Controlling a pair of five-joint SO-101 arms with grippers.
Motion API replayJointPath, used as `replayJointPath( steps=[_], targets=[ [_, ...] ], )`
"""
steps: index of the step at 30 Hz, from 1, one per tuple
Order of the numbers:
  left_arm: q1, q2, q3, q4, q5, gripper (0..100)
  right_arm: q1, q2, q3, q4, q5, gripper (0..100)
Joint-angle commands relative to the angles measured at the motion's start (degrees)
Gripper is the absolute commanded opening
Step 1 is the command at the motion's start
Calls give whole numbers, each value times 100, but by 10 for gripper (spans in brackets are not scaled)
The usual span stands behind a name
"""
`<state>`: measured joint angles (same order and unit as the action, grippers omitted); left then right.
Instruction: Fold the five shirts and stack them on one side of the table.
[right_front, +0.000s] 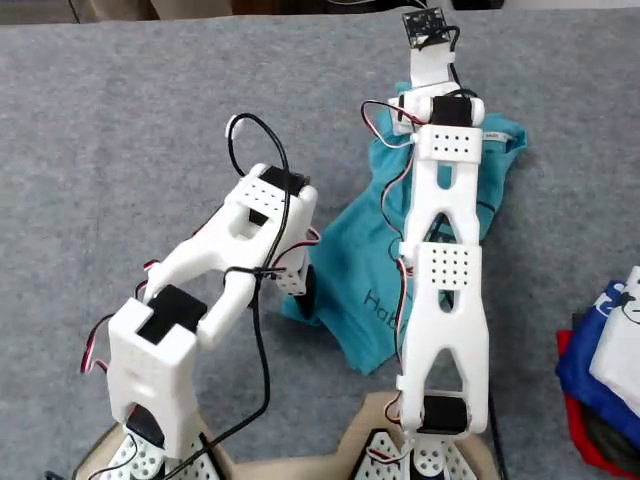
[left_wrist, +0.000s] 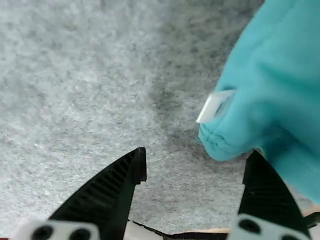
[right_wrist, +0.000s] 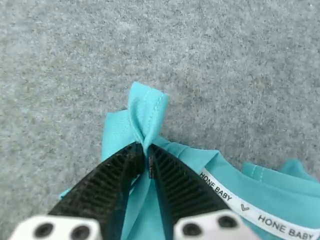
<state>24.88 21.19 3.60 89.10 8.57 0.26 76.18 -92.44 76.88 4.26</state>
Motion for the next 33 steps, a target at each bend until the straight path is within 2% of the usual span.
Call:
replayJointPath(
  steps=[1, 11, 16, 21, 27, 33],
  targets=[
    [26, 31, -273, 18, 44, 310, 92, -66, -242, -132, -18, 5],
    [35, 75, -237, -607, 44, 306, 92, -66, -251, -132, -18, 5],
    [79, 84, -229, -791, 44, 196, 92, -66, -251, -132, -9, 5],
    [440, 84, -70, -835, 26, 76, 92, -66, -251, -132, -9, 5],
    [686, 84, -9, -835, 35, 67, 92, -66, -251, -132, -9, 5],
    [413, 40, -132, -844, 44, 43, 92, -75, -268, -132, -26, 5]
  ],
)
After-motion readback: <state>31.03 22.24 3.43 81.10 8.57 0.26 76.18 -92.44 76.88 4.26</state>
